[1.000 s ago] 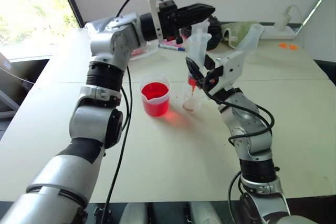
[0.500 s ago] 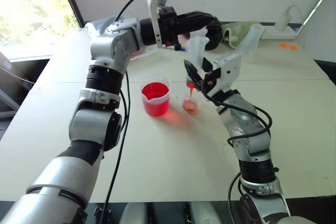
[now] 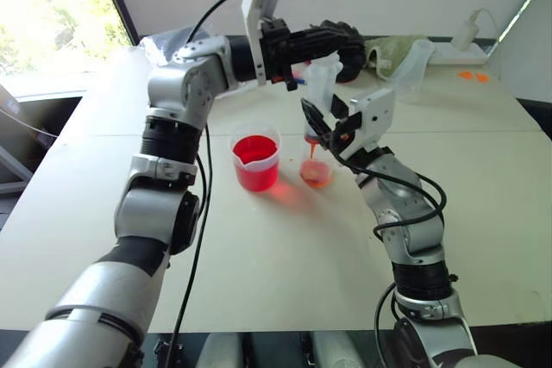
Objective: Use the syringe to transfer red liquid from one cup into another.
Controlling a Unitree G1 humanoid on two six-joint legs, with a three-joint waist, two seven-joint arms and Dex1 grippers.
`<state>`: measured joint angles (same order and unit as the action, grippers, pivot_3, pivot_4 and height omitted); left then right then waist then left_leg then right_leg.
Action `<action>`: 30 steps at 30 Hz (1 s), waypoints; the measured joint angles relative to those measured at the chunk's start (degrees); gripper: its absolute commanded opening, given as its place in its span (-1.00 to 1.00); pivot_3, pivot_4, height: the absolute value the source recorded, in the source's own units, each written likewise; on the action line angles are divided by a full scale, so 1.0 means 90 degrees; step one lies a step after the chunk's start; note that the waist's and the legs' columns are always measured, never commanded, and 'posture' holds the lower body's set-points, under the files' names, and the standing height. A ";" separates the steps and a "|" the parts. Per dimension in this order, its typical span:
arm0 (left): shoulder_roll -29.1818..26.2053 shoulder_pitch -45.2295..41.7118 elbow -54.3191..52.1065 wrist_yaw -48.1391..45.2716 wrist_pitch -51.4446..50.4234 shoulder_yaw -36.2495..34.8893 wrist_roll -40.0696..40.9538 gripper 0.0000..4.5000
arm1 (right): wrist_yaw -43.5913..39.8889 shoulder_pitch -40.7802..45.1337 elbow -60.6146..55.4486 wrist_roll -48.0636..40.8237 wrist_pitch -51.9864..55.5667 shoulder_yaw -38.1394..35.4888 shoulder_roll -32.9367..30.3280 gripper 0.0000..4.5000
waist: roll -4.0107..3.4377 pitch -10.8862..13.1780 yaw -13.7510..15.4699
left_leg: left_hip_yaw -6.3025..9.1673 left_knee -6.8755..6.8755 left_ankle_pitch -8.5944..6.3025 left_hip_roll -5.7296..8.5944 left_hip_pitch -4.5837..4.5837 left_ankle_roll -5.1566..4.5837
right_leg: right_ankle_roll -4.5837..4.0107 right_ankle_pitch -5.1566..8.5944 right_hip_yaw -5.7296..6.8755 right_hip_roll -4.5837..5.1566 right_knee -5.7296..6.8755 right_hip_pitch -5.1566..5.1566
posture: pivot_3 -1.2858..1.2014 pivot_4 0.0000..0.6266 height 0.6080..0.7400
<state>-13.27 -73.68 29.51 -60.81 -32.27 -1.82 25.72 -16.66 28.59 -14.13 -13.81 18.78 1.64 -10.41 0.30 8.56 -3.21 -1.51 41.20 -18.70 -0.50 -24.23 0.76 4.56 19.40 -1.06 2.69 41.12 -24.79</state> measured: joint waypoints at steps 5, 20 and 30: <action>0.0036 0.0136 -0.0174 0.0130 0.0000 -0.0004 0.0027 -0.98 | -0.0037 0.0083 0.0049 -0.0012 0.0000 0.0000 -0.0096 -0.39 | 0.0000 0.0000 0.0008 | 0.0000 0.0000 0.0000 0.0000 0.0000 0.0000 | 0.0000 0.0000 0.0000 0.0000 0.0001 0.0000 | 0.03 -0.52 0.56; 0.0221 0.0524 -0.0612 0.0537 -0.0005 -0.0051 0.0221 -0.98 | -0.0135 0.0147 0.0125 -0.0132 0.0002 -0.0003 -0.0417 -0.39 | 0.0000 0.0000 0.0074 | -0.0004 0.0003 0.0000 0.0000 0.0000 0.0000 | 0.0000 0.0000 -0.0003 0.0002 -0.0001 0.0000 | 0.03 -0.52 0.56; 0.0260 0.0602 -0.0722 0.0672 -0.0117 -0.0074 0.0338 -0.98 | -0.0166 0.0146 0.0120 -0.0248 0.0070 -0.0003 -0.0509 -0.39 | 0.0000 0.0000 0.0073 | -0.0004 0.0003 0.0000 0.0000 0.0000 0.0000 | 0.0000 0.0000 -0.0003 0.0001 0.0000 0.0000 | 0.03 -0.52 0.56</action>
<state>-10.93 -68.26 23.01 -54.77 -33.32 -2.49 28.77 -18.16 29.91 -13.05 -16.04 19.40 1.61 -14.99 0.30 8.56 -2.55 -1.54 41.23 -18.70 -0.50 -24.23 0.76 4.56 19.40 -1.09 2.70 41.12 -24.78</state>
